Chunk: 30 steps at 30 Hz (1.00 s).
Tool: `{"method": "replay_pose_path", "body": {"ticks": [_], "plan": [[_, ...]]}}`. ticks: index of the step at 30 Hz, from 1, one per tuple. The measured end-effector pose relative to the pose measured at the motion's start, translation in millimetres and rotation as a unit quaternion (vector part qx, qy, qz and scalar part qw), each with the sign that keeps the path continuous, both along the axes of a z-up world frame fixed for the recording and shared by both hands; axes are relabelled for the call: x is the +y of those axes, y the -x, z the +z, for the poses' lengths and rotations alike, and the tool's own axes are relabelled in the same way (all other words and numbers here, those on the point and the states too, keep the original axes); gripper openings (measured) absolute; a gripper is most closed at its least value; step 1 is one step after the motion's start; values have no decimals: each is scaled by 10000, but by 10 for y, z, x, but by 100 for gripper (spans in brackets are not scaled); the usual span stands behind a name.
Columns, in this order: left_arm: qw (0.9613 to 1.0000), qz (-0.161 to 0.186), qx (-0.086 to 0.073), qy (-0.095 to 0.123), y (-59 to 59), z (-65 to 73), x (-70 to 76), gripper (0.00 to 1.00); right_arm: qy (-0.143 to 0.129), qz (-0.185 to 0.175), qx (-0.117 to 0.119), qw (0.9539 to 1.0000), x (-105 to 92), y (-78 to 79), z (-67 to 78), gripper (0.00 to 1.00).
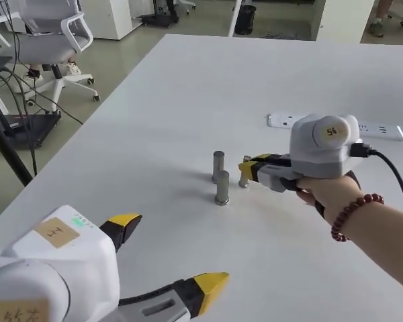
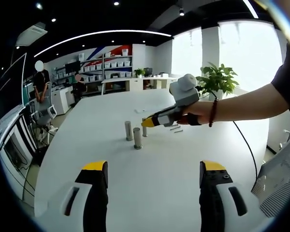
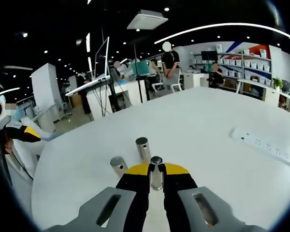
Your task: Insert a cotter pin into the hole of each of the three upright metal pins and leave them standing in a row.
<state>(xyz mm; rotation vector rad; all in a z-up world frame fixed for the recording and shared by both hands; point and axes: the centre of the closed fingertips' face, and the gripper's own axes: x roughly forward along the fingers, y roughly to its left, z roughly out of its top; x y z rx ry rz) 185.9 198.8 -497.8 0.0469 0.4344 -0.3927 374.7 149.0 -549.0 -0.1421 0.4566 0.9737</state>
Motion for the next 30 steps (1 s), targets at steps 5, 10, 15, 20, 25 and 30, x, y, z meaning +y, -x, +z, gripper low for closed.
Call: {"method": "replay_pose_path", "body": {"ticks": [5, 10, 15, 20, 25, 30], "plan": [[10000, -25, -20, 30, 13, 25, -15, 77, 132, 92, -23, 9999, -83, 154, 6, 4], [10000, -52, 3, 49, 37, 11, -33, 77, 218, 149, -39, 9996, -176, 311, -7, 4], [9999, -89, -36, 123, 25, 27, -90, 78, 271, 140, -39, 9995, -274, 450, -14, 4], [9997, -166, -65, 144, 29, 36, -147, 78, 307, 128, -77, 9994, -333, 568, 8, 4], [9997, -212, -59, 146, 48, 22, -176, 78, 336, 148, -77, 9993, -351, 694, -11, 4], [9995, -265, -24, 175, 84, 1, -191, 78, 355, 155, -51, 9992, -365, 799, -51, 4]]}}
